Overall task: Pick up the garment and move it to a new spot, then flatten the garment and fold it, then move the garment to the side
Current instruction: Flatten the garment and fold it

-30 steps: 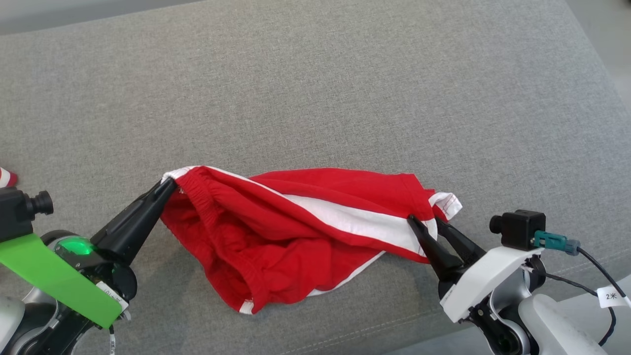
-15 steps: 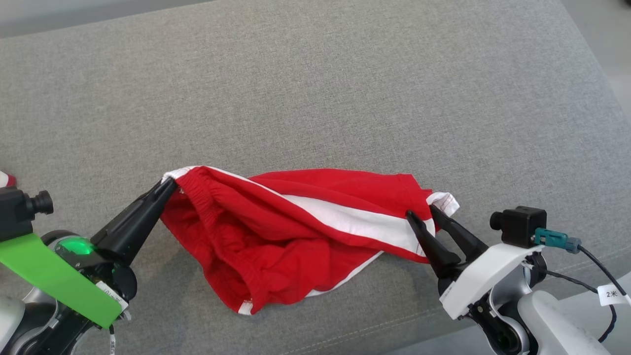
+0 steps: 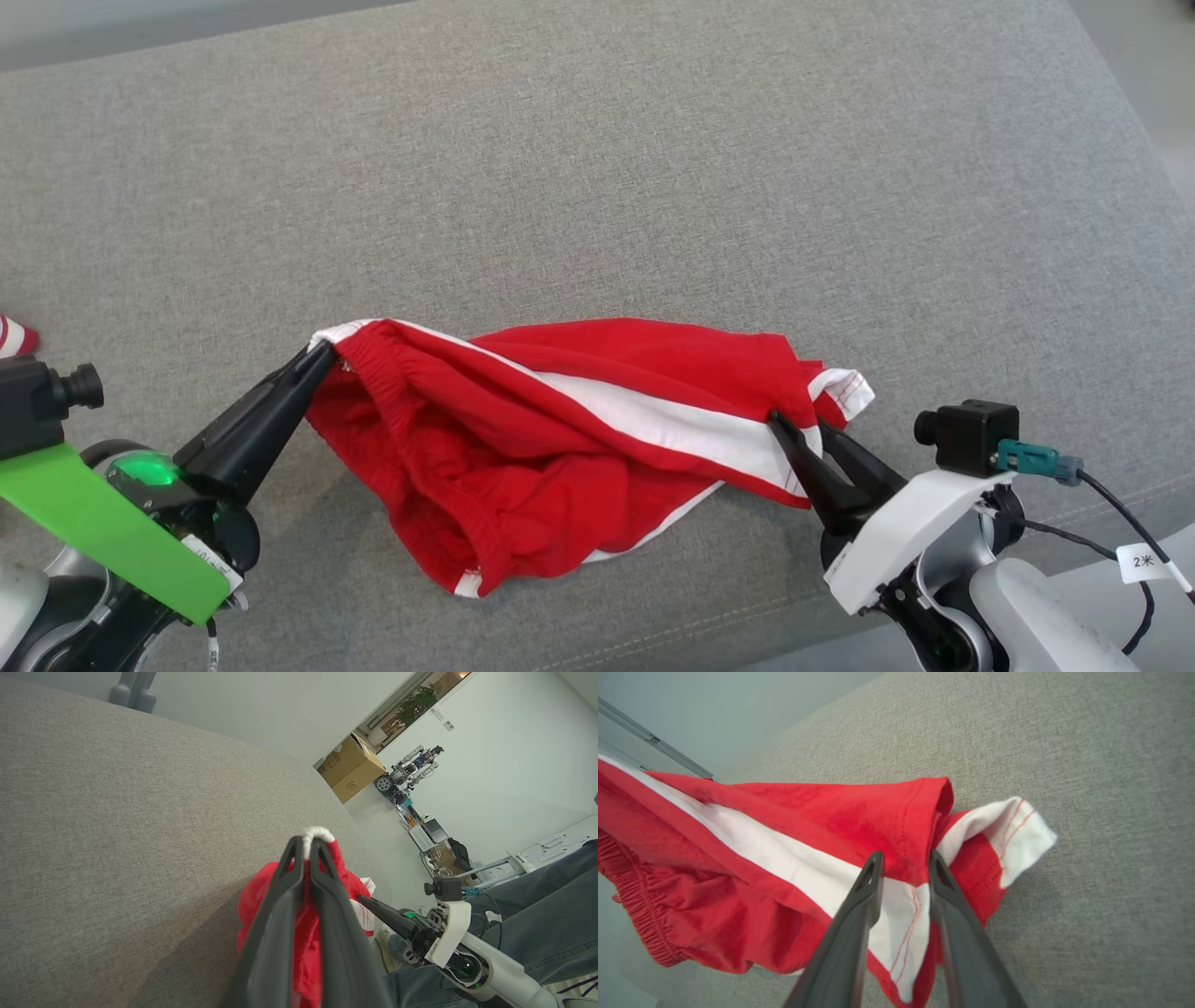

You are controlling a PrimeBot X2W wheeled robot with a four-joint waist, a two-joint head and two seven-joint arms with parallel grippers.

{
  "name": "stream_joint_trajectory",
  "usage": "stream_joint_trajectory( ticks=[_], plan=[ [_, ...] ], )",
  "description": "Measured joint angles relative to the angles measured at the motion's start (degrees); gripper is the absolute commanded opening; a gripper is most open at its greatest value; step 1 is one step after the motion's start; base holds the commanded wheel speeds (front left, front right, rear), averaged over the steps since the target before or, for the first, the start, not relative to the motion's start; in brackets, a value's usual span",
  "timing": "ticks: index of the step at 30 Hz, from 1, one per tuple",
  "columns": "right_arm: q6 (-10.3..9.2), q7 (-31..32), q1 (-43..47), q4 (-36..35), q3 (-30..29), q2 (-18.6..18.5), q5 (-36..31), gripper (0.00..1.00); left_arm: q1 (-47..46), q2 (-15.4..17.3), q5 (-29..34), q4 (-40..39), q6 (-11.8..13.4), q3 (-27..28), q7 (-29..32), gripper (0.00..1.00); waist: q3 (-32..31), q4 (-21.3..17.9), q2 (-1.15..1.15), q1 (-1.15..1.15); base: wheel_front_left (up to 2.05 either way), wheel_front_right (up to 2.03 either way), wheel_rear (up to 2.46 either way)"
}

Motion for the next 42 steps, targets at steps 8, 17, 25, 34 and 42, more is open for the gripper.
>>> stream_joint_trajectory(
  ticks=[8, 17, 25, 34, 42],
  plan=[
    [0.00, 0.2, 0.4, 1.0, 0.5, 0.1, 0.1, 0.36, 0.0, 0.2, -0.2, 0.0, 0.0, -0.2, -0.2, 0.00, -0.1, -0.1, 0.00, 0.00, 0.00, 0.00, 0.00],
    [0.02, 0.3, 1.4, 1.7, 1.2, 0.3, 0.4, 0.36, 0.0, 0.5, -0.3, 0.0, 0.0, -0.3, -0.4, 0.00, -0.1, -0.3, 0.00, 0.00, 0.00, 0.00, 0.00],
    [0.03, 0.3, 1.8, 2.1, 1.5, 0.4, 0.4, 0.38, -0.2, 0.7, -0.4, 0.0, 0.0, -0.3, -0.7, 0.00, 0.1, -0.4, 0.00, 0.00, 0.00, 0.00, 0.00],
    [0.02, 0.2, 2.5, 1.6, 1.5, 0.4, 0.4, 0.37, -0.3, 0.9, -0.4, 0.0, 0.0, -0.2, -1.0, 0.00, 0.5, -0.6, 0.00, 0.00, 0.00, 0.00, 0.00],
    [0.02, 0.2, 3.9, 1.2, 2.1, 0.3, 0.4, 0.03, -0.7, 1.1, -0.4, 0.0, 0.0, -0.2, -1.2, 0.00, 0.8, -0.9, 0.00, 0.00, 0.00, 0.00, 0.00]
  ],
)
